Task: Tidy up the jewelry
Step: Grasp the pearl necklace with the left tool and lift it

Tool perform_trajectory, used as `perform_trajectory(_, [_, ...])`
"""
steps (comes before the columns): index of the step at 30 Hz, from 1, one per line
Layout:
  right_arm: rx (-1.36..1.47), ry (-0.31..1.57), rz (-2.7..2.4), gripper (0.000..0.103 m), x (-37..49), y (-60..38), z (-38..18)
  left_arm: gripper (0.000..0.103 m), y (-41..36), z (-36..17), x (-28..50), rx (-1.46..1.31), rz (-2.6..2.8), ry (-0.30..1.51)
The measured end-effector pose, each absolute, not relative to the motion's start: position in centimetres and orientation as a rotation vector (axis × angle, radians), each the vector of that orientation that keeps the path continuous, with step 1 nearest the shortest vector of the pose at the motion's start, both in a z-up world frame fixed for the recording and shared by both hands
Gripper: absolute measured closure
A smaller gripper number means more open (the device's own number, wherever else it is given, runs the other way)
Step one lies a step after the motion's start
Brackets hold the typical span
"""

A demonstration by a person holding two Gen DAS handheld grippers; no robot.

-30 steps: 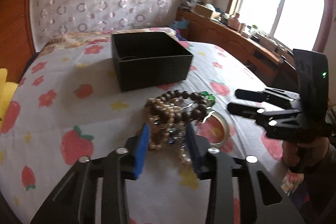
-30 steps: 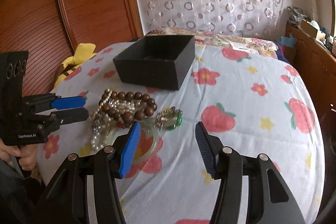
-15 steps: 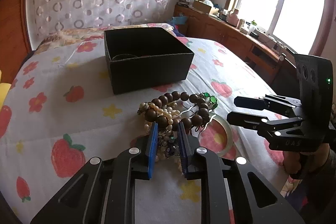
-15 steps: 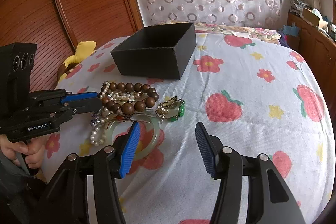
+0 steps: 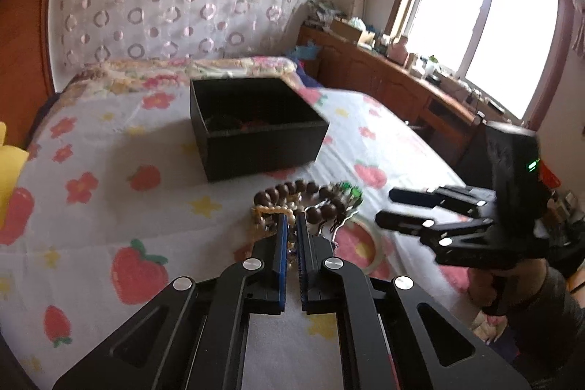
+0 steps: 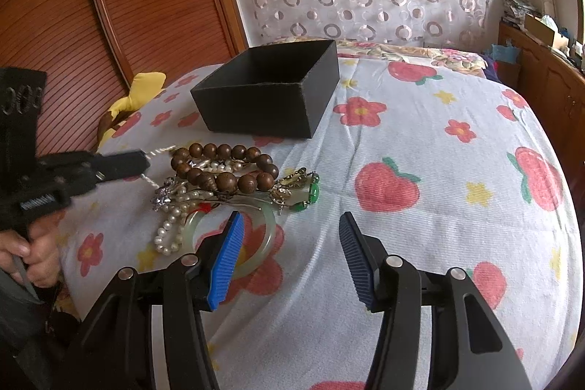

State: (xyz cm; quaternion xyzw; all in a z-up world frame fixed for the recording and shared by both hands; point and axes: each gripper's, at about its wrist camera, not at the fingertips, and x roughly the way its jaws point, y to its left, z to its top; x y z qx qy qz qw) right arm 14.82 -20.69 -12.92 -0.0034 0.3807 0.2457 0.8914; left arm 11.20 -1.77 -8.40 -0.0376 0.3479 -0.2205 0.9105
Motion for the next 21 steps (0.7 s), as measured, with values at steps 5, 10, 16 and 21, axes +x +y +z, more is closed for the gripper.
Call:
perform_trajectory(5, [-0.009,0.791,0.509,0.046,14.8,-20.8,-12.9,0.099,-1.6,-6.4,10.1,-0.064,-0.456,0.666])
perform_trajectory(10, [-0.006,0.789,0.507,0.046,14.8,-20.9,-12.9,0.099,-1.2,-5.2,9.4,-0.068,-0.446,0.632])
perform_trajectory(16, [-0.007,0.789,0.506,0.046,14.7,-20.9,-12.9,0.099,-0.7,-3.6,9.1,-0.087,-0.436,0.59])
perform_trajectory(21, [-0.007,0.787,0.505,0.047,14.7,-20.9,-13.0,0.099,-0.4,-1.8,8.4,-0.089,-0.434,0.538])
